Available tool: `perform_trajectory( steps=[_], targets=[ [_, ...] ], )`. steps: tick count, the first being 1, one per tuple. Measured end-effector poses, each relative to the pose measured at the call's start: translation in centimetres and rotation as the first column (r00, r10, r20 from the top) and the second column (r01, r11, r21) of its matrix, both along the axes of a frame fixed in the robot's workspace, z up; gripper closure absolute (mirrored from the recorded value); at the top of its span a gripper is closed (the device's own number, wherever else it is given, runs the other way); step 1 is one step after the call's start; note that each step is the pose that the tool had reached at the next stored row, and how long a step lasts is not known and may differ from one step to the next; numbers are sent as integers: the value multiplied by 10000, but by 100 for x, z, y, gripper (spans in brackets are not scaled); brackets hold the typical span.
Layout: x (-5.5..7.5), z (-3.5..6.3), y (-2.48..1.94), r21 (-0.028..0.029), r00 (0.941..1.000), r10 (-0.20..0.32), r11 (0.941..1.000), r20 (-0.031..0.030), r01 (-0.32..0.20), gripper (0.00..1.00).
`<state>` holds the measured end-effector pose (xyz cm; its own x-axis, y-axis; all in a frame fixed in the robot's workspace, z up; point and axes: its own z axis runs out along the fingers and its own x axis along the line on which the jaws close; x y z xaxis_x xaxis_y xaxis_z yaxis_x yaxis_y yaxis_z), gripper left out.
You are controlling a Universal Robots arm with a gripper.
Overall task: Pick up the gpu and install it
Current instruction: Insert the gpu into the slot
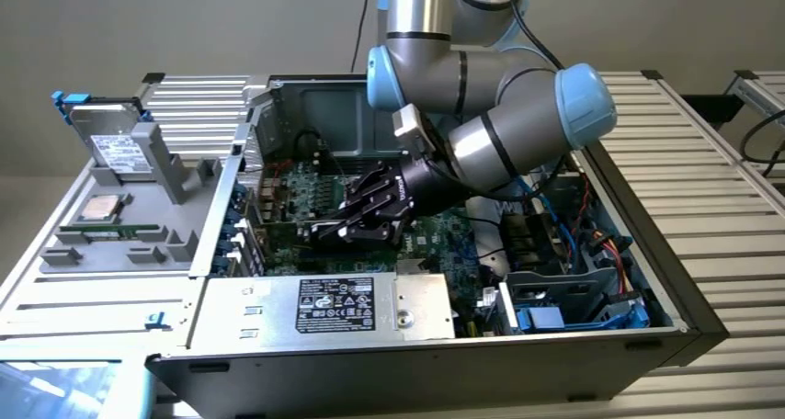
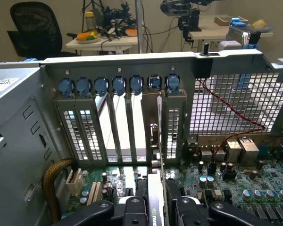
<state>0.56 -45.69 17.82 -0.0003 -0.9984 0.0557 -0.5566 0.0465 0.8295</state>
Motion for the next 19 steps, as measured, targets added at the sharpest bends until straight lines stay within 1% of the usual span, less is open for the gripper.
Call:
perform_trajectory(
  steps=[4,5,9,13,19],
  targets=[
    [1,0,6,-12,10000,-2,10000,0,2,72],
    [11,4,5,-27,10000,-4,10000,1,4,72],
    [22,5,12,-59,10000,-4,10000,0,4,72],
    [16,6,32,-66,10000,-3,10000,1,3,72],
    [-8,7,33,-66,10000,-1,10000,1,1,72]
  ],
)
